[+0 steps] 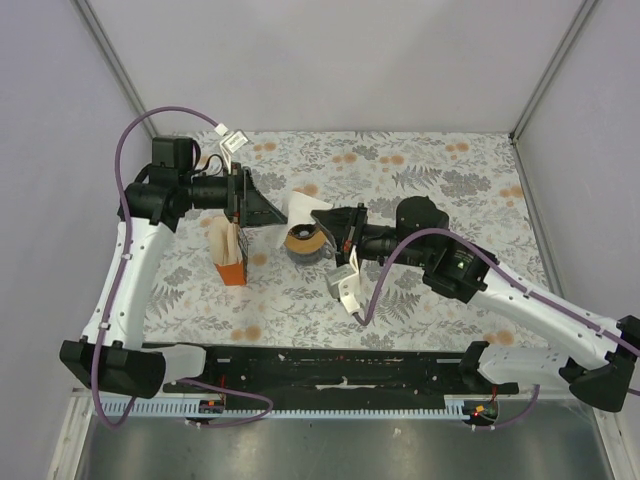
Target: Place the coffee filter in the dripper
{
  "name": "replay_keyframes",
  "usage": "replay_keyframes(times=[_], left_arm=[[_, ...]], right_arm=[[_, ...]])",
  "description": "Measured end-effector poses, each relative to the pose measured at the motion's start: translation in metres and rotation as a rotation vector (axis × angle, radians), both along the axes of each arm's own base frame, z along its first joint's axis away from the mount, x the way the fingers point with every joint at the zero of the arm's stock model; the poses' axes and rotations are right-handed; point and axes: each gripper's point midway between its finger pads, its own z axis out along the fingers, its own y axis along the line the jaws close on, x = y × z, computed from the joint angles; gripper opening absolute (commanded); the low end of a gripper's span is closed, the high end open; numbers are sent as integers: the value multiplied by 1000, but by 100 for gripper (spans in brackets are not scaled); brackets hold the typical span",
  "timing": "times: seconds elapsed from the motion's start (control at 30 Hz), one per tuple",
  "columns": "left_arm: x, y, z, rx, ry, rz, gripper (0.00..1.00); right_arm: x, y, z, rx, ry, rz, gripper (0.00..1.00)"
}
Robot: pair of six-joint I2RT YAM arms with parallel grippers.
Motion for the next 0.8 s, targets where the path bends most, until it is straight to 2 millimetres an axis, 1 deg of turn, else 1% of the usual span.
replay_keyframes(times=[0.07,0.2,0.3,0.4,0.57,0.73,0.8], left_arm=[[-2,-5,1,-35,17,-21,91],[-6,-12,1,-82,58,-54,84],[-8,-15,5,-106,67,-70,84],[-8,-16,10,-127,61,-84,84],[-5,-15,13,-149,76,-89,84],[5,-15,10,-154,100,-78,84],[6,-15,11,-157,105,-76,82]], right_arm=[[1,3,3,-1,-45,1,0],[3,9,-1,-19,-66,7,0],[4,13,-7,-37,-75,12,0],[4,14,-8,-43,-82,15,0],[6,11,-6,-46,-110,1,0],[3,3,-4,-51,-141,-5,0],[1,2,-2,-48,-152,-4,0]])
